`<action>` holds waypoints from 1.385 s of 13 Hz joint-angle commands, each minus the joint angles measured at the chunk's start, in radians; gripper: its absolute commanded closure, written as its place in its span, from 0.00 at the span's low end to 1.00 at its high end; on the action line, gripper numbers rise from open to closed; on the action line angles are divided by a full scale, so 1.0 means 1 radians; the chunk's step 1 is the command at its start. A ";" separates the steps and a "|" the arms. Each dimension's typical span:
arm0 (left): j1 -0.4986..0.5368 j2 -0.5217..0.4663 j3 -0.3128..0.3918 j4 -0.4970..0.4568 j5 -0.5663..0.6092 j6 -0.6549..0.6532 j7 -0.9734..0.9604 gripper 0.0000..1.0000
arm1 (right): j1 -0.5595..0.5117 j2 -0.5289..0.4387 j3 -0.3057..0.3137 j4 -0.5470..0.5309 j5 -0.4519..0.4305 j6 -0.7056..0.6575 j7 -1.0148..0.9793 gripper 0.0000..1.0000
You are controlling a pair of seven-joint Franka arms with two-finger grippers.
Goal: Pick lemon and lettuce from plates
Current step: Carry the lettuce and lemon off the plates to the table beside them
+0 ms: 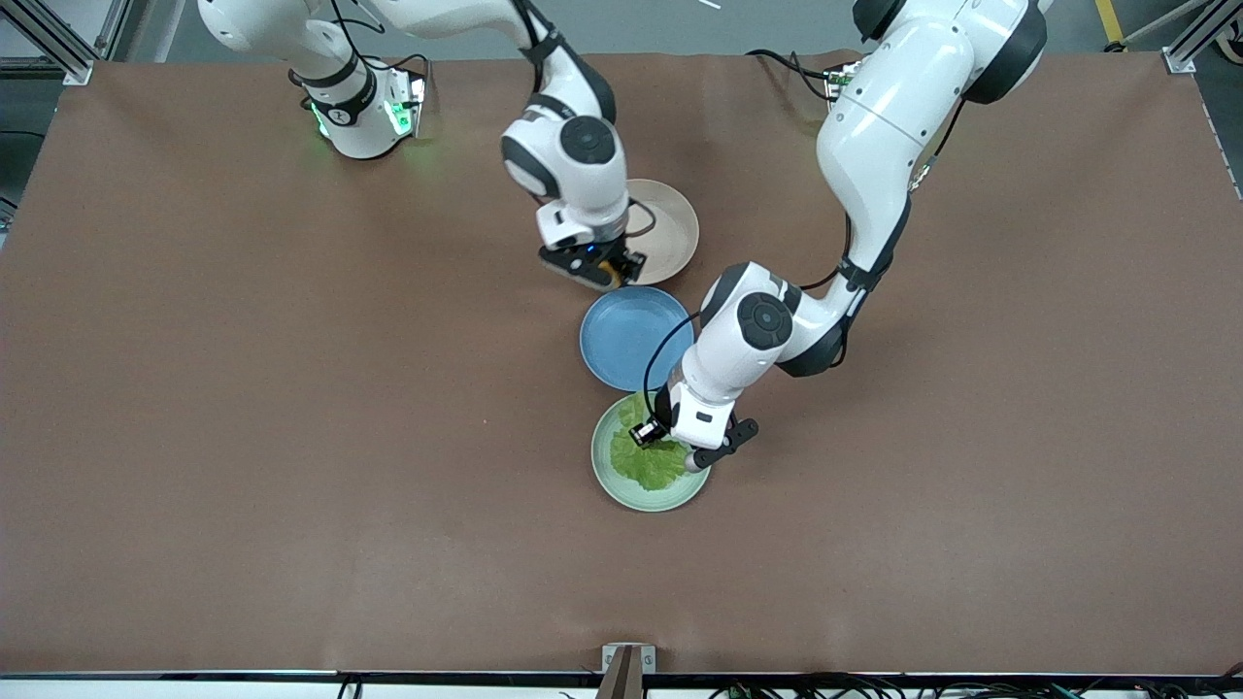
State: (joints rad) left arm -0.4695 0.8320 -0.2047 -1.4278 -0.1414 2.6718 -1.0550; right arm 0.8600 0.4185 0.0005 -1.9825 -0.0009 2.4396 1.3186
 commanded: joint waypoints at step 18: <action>0.440 -0.590 -0.002 -0.796 -0.007 -0.109 0.740 1.00 | -0.645 -0.050 0.024 -0.231 -0.008 0.154 -0.959 1.00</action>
State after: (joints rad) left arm -0.0437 0.2887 -0.1992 -2.1431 -0.1413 2.5204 -0.3570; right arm 0.3082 0.3776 0.0050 -2.1822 -0.0012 2.5777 0.4896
